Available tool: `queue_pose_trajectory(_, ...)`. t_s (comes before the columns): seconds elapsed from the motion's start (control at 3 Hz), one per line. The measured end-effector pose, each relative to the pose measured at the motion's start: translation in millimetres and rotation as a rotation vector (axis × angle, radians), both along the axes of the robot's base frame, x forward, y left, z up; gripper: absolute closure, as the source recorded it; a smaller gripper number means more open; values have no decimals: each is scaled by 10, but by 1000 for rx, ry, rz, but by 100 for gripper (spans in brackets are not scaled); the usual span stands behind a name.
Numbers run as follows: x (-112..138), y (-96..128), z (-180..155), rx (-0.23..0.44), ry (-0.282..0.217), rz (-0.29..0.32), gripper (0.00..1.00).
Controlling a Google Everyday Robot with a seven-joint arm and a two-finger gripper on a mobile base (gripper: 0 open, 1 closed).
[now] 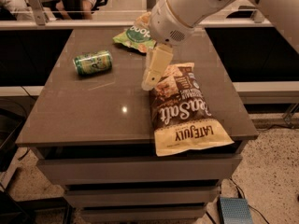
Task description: Place green can upright
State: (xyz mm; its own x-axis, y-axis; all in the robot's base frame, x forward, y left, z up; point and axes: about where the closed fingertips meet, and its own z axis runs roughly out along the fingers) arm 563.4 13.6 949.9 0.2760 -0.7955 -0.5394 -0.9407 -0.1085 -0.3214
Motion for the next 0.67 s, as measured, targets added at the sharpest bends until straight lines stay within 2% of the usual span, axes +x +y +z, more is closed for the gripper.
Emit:
queue_pose_trajectory(0.33, 249, 395, -141, 26, -24, 71, 0)
queue_pose_trajectory(0.67, 532, 893, -272, 37, -42, 143, 0)
